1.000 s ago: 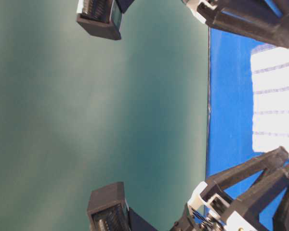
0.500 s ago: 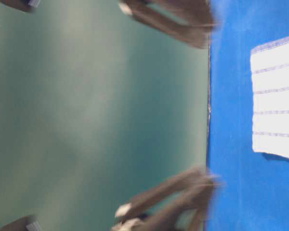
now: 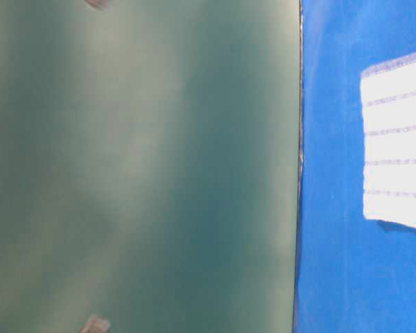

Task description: Fold a vertical towel.

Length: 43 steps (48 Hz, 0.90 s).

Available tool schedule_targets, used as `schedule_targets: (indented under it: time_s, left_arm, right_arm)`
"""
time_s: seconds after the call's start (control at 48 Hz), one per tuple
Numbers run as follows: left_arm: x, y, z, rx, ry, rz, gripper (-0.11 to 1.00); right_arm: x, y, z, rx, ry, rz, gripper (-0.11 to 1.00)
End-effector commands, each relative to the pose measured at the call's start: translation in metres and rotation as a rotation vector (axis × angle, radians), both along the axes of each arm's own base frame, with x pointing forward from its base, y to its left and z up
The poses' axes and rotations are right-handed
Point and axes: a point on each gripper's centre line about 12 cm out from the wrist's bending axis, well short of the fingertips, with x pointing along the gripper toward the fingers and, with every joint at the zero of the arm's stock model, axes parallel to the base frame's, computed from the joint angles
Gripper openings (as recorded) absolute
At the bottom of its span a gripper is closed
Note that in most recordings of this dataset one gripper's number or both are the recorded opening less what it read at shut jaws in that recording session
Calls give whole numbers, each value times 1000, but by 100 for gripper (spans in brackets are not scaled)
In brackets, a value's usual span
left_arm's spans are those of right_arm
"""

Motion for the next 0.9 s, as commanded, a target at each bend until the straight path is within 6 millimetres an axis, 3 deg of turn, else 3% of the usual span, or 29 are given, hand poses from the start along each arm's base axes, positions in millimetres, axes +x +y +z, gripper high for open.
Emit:
schedule_targets:
  time_s: [0.0, 0.25, 0.584, 0.875]
  left_arm:
    - [-14, 5, 15, -2, -63, 13, 51]
    - [-60, 11, 22, -5, -132, 25, 51]
    - [-106, 20, -7, -14, -179, 64, 51]
    - [-125, 22, -39, -41, -169, 82, 51]
  right_arm:
    - [-11, -1, 15, -21, -42, 3, 59]
    - [-42, -3, 18, -32, -100, 1, 59]
    - [-82, -8, 1, -20, -194, -21, 59]
    - [-93, -9, -36, -10, -154, -27, 59]
